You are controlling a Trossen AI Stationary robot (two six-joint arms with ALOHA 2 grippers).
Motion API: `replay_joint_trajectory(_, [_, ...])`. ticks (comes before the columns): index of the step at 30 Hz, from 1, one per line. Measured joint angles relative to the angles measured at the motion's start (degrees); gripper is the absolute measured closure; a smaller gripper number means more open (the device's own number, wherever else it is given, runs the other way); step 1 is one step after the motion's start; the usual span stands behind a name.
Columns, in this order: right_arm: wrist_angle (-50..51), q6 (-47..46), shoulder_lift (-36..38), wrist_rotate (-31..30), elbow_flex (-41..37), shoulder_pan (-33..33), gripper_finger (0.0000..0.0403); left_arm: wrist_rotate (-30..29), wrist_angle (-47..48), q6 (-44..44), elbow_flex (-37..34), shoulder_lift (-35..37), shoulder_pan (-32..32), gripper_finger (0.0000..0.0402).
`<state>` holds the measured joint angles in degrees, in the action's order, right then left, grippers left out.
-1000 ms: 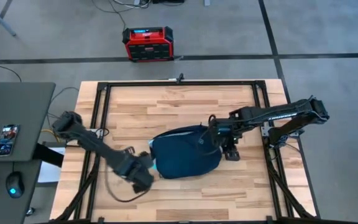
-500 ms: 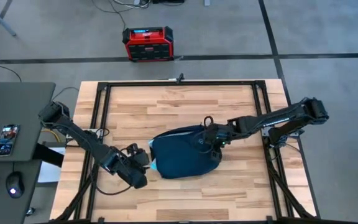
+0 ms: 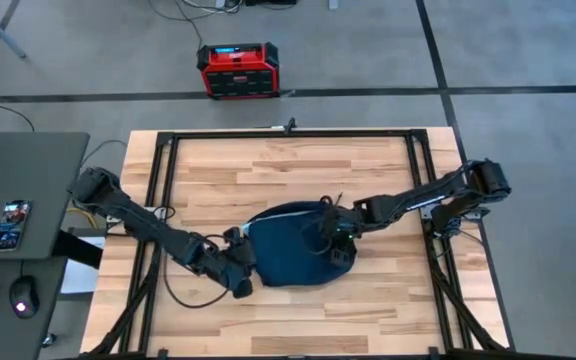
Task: Unpack backpack
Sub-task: Close the backpack
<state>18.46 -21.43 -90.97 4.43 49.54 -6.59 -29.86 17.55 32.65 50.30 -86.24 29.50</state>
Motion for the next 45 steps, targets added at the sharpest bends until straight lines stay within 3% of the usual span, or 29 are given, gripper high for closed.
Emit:
replay_joint_trajectory(8, [-4.7,2.4,-0.2,0.0,-0.1,-1.9,0.0256,0.9,-20.3,-12.0,0.0,-9.9,-5.6,0.0297])
replay_joint_trajectory(10, [-5.4,3.1,-0.2,0.0,-0.1,-2.1,0.0256,5.4,-26.5,-15.4,0.0,-13.3,-7.3,0.0297])
replay_joint_trajectory(15, [-5.3,4.4,-0.2,0.0,-0.1,-2.1,0.0256,22.8,-38.4,-17.6,0.1,-19.4,-10.8,0.0297])
replay_joint_trajectory(18, [-5.3,5.6,-0.2,0.1,-0.1,-1.9,0.0256,32.6,-36.3,-15.9,1.2,-19.6,-12.9,0.0297])
replay_joint_trajectory(21, [-5.3,6.3,-0.2,0.1,-0.1,-1.9,0.0256,36.6,-27.5,-13.6,2.9,-17.5,-13.9,0.0297])
replay_joint_trajectory(27, [-3.7,6.3,0.0,0.1,-0.1,-1.9,0.0256,31.5,-6.6,-12.5,7.5,-7.4,-13.3,0.0297])
replay_joint_trajectory(32, [-2.6,6.4,0.0,0.0,0.0,-1.9,0.0256,28.0,4.6,-11.0,9.0,0.0,-12.5,0.0297])
replay_joint_trajectory(37, [-2.4,6.4,0.0,0.0,0.0,-1.9,0.0256,12.4,18.8,-9.1,9.1,4.1,-11.9,0.0297])
replay_joint_trajectory(39, [-2.4,6.4,0.0,0.0,0.0,-1.9,0.0256,9.2,26.1,-7.0,8.7,3.9,-12.4,0.0297])
replay_joint_trajectory(42, [-2.3,6.3,0.0,0.0,0.0,-1.9,0.0256,7.3,26.7,-5.0,5.5,3.7,-13.1,0.0297])
replay_joint_trajectory(45, [-2.3,6.3,0.0,0.0,0.0,-1.9,0.0256,10.9,18.8,-5.5,0.6,3.6,-13.9,0.0297])
